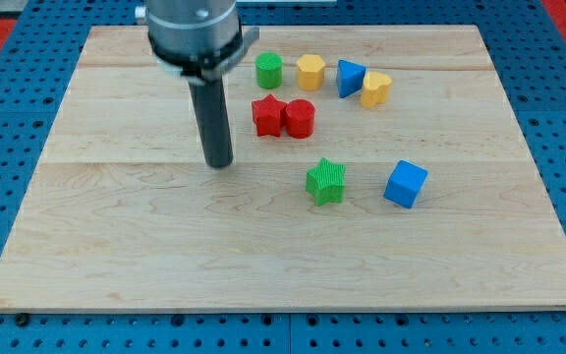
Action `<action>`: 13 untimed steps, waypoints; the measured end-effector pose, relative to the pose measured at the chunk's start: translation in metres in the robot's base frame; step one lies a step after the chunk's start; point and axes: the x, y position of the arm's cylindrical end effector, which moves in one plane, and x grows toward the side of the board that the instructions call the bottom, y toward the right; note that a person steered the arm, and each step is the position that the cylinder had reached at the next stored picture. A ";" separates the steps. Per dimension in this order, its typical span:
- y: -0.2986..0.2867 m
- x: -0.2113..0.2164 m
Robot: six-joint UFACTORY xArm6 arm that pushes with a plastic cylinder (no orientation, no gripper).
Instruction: Move green star towards the center right
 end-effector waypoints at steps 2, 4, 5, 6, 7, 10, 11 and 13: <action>0.047 0.064; 0.119 0.027; 0.137 0.025; 0.145 0.013; 0.156 -0.006; 0.201 -0.062; 0.191 -0.062; 0.171 -0.062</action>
